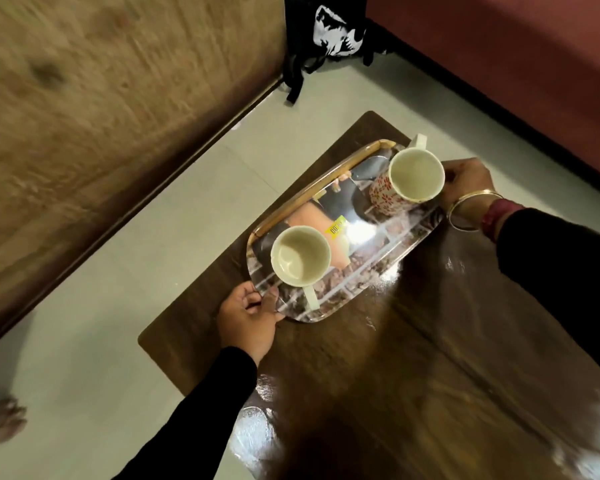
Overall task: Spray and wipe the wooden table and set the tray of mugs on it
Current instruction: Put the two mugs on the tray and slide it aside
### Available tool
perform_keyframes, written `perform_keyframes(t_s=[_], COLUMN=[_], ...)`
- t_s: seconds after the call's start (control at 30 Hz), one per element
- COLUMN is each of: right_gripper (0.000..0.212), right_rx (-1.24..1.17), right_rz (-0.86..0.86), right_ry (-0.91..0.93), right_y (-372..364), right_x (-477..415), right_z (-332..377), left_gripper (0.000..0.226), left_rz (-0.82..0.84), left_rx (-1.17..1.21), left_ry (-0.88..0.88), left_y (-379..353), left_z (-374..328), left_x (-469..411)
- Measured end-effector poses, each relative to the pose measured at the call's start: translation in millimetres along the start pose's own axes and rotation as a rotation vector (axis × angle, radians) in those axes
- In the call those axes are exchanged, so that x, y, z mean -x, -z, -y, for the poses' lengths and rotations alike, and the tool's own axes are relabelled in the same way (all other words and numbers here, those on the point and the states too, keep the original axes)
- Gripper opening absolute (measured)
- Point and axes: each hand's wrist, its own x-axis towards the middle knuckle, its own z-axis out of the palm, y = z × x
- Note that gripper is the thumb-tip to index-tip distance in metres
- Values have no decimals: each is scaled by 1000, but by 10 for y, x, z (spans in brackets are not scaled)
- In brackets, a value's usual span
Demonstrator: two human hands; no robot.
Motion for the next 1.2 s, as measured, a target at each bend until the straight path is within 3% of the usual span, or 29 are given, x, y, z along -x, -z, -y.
perform_keyframes(t_s=[0.2,0.3,0.97,1.2], right_gripper=[42,32,24,30], right_rx=[51,77,134,96], right_rz=[32,23,-62,-166], right_ry=[37,65,79,106], right_y=[-135,-158,-224,-277], right_x=[-524,-610,-542,-283], right_z=[238,274,239,53], left_gripper=[40,44,54,26], left_rz=[-59,-71,-53,-76], left_rx=[86,103,110,47], left_ry=[50,66,63,24], left_y=[-151,-190,-250,-223], left_z=[-140,-141,-71,-74], left_x=[-136,-153,-20,66])
